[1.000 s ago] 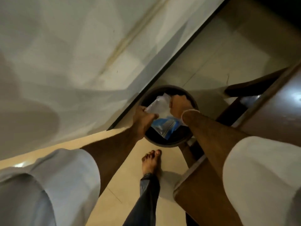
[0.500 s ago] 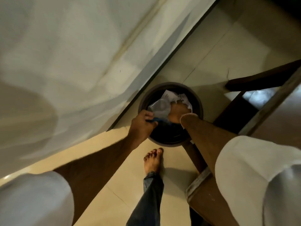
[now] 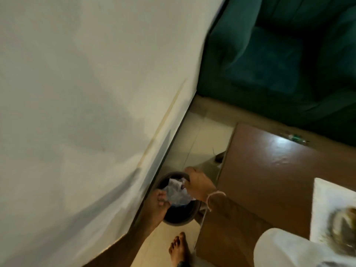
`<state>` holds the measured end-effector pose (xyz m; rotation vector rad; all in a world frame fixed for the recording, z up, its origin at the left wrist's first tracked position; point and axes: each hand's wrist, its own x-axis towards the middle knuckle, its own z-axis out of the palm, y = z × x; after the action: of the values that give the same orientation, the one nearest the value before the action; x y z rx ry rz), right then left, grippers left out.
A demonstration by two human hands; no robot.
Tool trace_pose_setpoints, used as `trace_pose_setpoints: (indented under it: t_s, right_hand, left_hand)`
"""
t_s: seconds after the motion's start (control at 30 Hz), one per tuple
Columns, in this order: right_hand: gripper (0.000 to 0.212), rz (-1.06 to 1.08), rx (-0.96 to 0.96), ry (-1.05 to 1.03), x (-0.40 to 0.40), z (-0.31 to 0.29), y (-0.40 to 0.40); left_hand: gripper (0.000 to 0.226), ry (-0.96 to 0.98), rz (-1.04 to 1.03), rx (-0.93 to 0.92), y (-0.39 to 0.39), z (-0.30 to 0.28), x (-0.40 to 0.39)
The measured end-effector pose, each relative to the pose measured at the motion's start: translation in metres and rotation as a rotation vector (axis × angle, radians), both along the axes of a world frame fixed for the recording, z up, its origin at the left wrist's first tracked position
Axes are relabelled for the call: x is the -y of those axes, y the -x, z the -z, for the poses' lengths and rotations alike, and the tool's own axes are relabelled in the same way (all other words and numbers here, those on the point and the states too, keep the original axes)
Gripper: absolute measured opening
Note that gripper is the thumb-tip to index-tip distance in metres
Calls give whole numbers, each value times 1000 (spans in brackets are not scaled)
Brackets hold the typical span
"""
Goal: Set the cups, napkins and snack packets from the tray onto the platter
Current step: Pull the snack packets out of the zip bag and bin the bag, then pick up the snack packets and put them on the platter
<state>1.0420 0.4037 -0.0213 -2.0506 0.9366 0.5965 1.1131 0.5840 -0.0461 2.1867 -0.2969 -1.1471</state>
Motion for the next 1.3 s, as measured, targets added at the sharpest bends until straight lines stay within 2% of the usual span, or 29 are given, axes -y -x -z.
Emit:
trace_pose_setpoints:
  t_s: [0.17,0.33,0.57,0.73,1.0,1.3]
  right_hand:
    - [53,72,138,112,37,-115,45]
    - [53,208,256,233,76,-214,118]
    - [53,358,389,408,136,-320,266]
    - [51,460,455,542,177,-383,398]
    - [52,606,469,659,218,-442,609]
    - [52,802,404,705,259,-445,795]
  left_hand:
    - [32,73,125,107,-2,-103,62]
    - [36,207,280,235,29,-202,139]
    - [40,393,482,436,145,-323,246]
    - [42,542,564,465,264,-393,310]
    - [42,694,712,461,474,-454,386]
    - [48,743,904,428,663,-456,462]
